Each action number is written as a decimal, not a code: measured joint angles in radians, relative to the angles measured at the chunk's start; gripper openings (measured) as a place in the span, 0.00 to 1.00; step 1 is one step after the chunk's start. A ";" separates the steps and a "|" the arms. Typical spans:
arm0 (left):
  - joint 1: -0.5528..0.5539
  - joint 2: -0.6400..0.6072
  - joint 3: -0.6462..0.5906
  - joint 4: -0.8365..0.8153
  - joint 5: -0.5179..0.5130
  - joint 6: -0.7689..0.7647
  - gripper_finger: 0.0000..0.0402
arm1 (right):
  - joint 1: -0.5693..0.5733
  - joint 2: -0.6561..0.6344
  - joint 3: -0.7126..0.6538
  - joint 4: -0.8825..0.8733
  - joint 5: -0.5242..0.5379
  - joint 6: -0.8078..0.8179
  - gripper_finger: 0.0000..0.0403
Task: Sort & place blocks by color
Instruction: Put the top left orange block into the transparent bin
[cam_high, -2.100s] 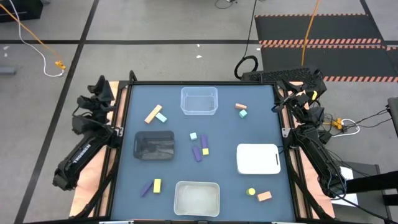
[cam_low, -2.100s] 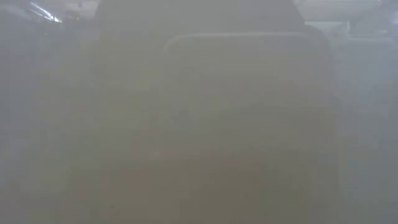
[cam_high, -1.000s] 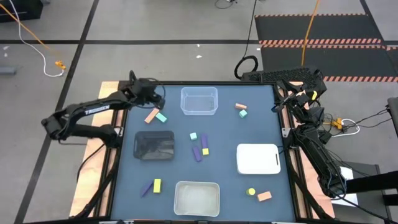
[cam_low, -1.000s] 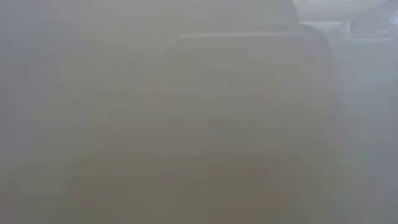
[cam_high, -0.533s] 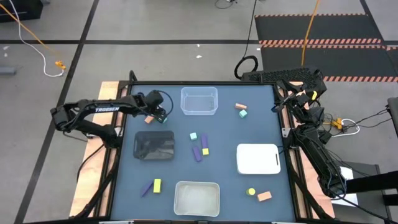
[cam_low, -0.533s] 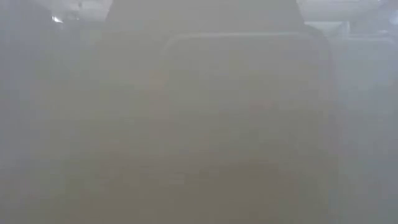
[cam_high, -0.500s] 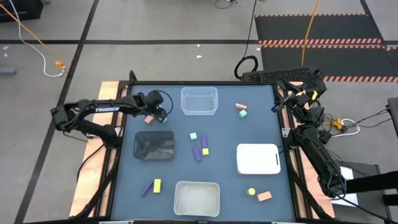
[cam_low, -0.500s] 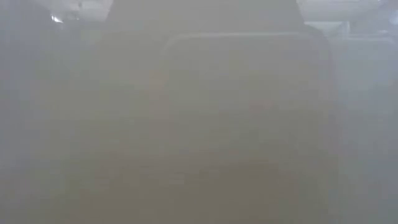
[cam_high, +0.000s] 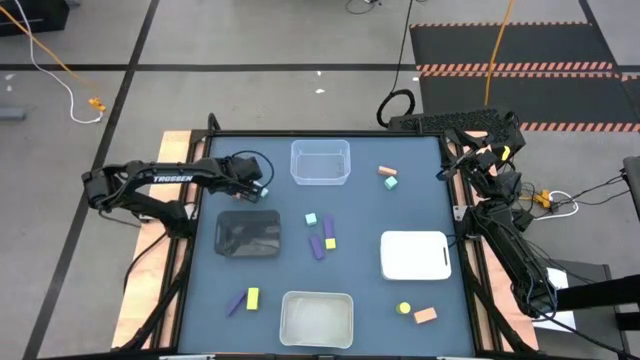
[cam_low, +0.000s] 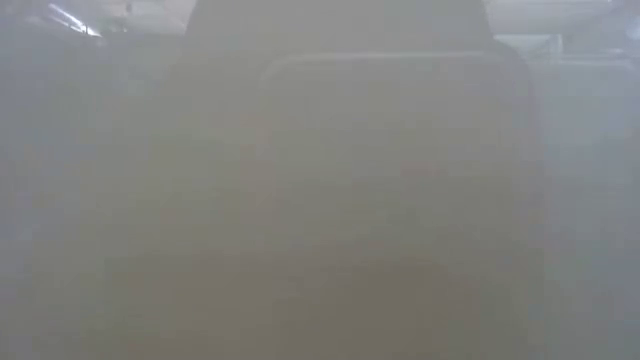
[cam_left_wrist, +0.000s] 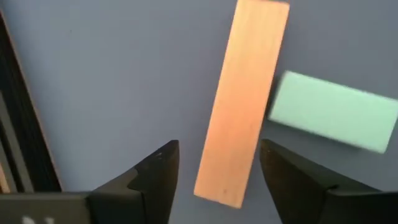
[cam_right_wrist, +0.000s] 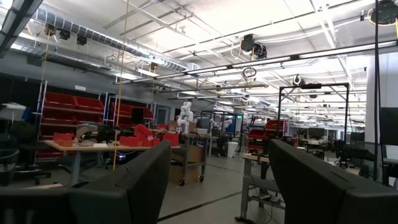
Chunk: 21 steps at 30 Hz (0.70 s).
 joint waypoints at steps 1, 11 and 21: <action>-0.004 0.000 0.000 0.000 -0.001 0.001 0.60 | 0.000 0.000 0.000 0.000 0.000 0.000 0.65; -0.009 -0.003 -0.147 0.250 0.002 0.073 0.80 | 0.000 0.000 0.000 0.000 0.000 0.000 0.65; -0.018 -0.004 -0.194 0.310 0.019 0.005 0.42 | 0.000 0.001 0.000 0.000 0.000 0.000 0.65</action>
